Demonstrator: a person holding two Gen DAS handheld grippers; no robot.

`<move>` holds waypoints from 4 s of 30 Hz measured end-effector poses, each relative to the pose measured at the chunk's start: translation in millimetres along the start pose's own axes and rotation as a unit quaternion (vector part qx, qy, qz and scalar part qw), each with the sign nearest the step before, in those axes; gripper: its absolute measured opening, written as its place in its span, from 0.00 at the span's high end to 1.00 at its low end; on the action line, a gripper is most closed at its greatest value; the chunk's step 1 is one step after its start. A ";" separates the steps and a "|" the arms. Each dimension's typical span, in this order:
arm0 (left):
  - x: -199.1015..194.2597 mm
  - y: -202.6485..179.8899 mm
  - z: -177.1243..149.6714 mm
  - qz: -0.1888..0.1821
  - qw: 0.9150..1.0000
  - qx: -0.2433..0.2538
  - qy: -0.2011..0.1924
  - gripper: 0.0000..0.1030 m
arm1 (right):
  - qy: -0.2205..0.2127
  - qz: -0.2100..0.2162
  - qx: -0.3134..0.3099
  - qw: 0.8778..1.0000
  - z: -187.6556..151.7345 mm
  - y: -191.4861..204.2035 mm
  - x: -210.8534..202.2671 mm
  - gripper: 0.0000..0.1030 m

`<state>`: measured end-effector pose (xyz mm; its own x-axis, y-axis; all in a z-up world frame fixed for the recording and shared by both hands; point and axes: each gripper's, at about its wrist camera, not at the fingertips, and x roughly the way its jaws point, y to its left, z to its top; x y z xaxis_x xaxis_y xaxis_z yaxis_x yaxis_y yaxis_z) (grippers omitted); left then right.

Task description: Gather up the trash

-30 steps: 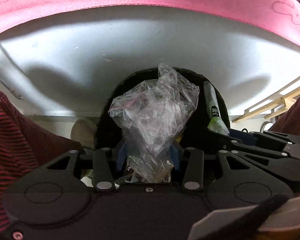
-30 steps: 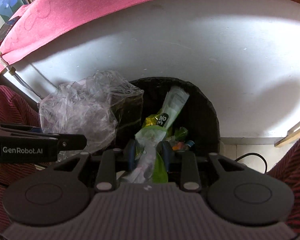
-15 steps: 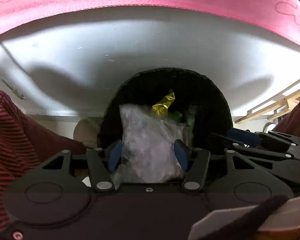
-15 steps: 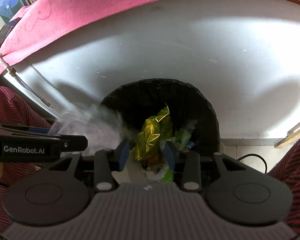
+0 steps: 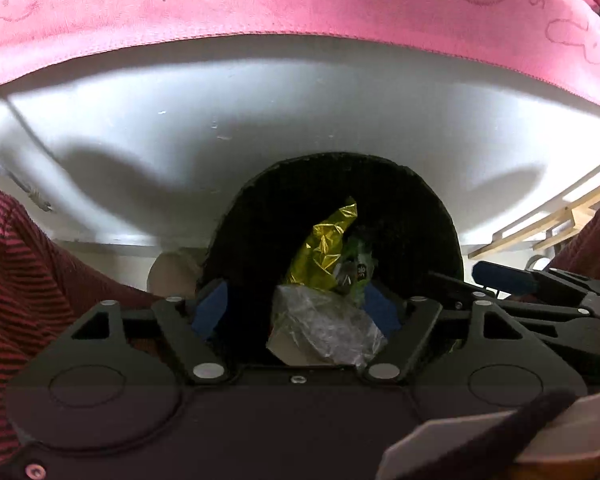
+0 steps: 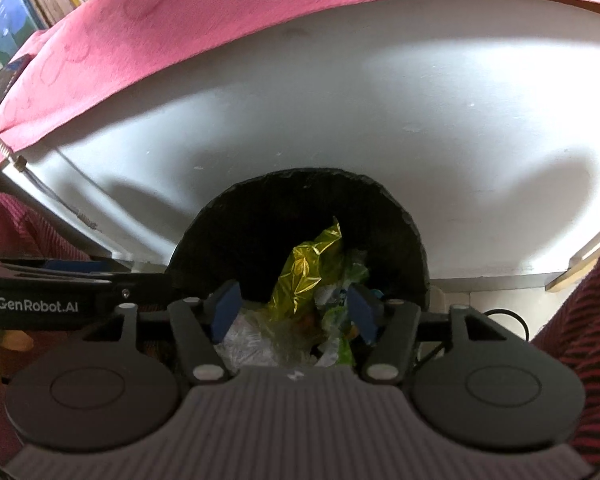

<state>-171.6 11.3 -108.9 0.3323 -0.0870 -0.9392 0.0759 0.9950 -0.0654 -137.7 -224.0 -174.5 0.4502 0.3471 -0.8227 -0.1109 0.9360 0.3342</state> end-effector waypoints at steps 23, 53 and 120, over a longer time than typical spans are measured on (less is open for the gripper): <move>13.0 1.4 -2.8 0.011 0.999 -0.004 0.033 0.22 | 0.001 -0.016 -0.024 1.000 -0.7 -3.7 -5.8 0.10; 20.5 3.6 -5.7 0.021 0.999 -0.003 0.050 0.21 | 0.006 -0.020 -0.048 0.999 -3.0 2.3 0.3 0.07; 20.5 7.7 -6.4 0.018 0.999 -0.001 0.038 0.17 | 0.005 -0.021 -0.048 0.999 -4.5 2.2 2.2 0.03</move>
<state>-170.2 17.5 -130.8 0.2631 -0.0463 -0.9637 0.0637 0.9975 -0.0305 -140.9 -220.9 -177.6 0.4466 0.3079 -0.8401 -0.1768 0.9508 0.2545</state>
